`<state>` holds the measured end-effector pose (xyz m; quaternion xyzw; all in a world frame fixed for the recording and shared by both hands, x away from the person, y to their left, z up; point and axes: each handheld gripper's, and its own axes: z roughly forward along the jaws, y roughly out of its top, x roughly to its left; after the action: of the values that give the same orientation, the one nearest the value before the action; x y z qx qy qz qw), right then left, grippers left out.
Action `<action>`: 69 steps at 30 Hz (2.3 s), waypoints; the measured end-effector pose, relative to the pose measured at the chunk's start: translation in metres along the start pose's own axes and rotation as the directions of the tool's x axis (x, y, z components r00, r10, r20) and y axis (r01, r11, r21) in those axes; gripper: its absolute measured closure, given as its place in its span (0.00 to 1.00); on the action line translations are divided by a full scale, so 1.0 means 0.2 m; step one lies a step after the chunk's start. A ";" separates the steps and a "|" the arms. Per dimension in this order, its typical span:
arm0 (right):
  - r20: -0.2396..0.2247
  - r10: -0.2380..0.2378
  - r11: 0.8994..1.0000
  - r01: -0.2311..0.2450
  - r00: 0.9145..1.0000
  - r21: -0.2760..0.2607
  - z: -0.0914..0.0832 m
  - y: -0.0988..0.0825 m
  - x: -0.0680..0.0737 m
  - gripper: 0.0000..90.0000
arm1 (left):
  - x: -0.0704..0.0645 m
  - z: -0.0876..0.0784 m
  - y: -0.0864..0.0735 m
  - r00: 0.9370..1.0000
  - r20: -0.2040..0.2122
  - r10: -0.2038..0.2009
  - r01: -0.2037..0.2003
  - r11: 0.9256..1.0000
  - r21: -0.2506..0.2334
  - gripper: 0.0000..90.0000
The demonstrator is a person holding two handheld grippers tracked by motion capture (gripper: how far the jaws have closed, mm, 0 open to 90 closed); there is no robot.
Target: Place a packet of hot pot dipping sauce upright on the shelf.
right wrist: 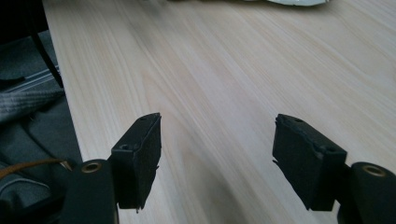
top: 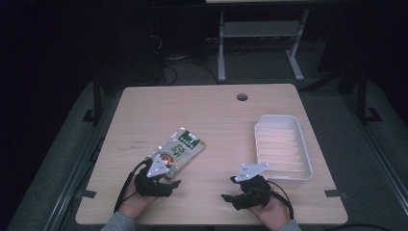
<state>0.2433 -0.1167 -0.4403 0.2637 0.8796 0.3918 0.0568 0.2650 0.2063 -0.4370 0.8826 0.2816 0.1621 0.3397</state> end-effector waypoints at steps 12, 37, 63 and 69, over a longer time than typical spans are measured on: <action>0.007 -0.006 1.000 0.006 1.000 0.014 0.06 0.21 -0.04 0.35 | 0.14 0.00 0.00 0.989 -0.072 -0.130 0.130 0.992 -0.008 0.45; 0.005 0.063 0.992 -0.063 0.998 0.106 0.27 0.70 -0.27 0.33 | 0.31 0.04 0.00 0.982 -0.071 -0.176 0.178 0.984 0.017 0.69; 0.067 0.140 0.950 -0.153 0.988 0.273 0.74 0.87 -0.51 0.33 | 0.31 0.10 -0.05 0.984 -0.056 -0.169 0.175 0.977 0.124 0.76; 0.052 0.174 0.941 -0.181 0.983 0.287 0.79 0.85 -0.55 0.34 | 0.31 0.10 -0.05 0.983 -0.060 -0.173 0.179 0.976 0.121 0.77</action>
<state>0.4566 0.0255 -0.4385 0.3524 0.8995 0.2583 -0.0068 0.3195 0.2391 -0.4527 0.8696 0.3766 0.1349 0.2894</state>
